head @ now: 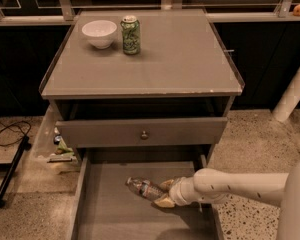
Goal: Pick water bottle from middle drawer and place on counter
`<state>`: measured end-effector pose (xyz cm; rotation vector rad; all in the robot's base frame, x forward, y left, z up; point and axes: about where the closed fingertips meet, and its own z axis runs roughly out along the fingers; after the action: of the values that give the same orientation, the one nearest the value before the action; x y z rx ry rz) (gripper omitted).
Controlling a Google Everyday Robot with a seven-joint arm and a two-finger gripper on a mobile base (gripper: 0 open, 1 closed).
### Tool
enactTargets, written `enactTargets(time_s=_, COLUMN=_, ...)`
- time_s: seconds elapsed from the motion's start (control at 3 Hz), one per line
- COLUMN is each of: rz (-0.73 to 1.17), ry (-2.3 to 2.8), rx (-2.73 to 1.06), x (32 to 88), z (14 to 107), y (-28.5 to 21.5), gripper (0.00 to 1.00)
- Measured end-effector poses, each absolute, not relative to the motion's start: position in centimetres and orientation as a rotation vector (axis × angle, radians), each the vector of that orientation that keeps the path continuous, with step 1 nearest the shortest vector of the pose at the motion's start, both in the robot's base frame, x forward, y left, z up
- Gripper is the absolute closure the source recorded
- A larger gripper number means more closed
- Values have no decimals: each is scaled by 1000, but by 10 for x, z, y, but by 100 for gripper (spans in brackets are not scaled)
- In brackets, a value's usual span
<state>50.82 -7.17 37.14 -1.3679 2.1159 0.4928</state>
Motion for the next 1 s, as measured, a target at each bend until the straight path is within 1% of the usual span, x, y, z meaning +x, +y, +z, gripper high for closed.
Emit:
enactTargets(time_s=0.33, rz=493, ry=2116, rx=-1368, x=508, z=371, y=-72, gripper=99)
enactTargets(time_s=0.67, rz=492, ry=2116, rx=-1368, x=508, z=371, y=-71, gripper=100)
enactTargets(time_s=1.0, rz=432, ry=2098, rx=-1380, x=510, z=389, y=-74, gripper=100)
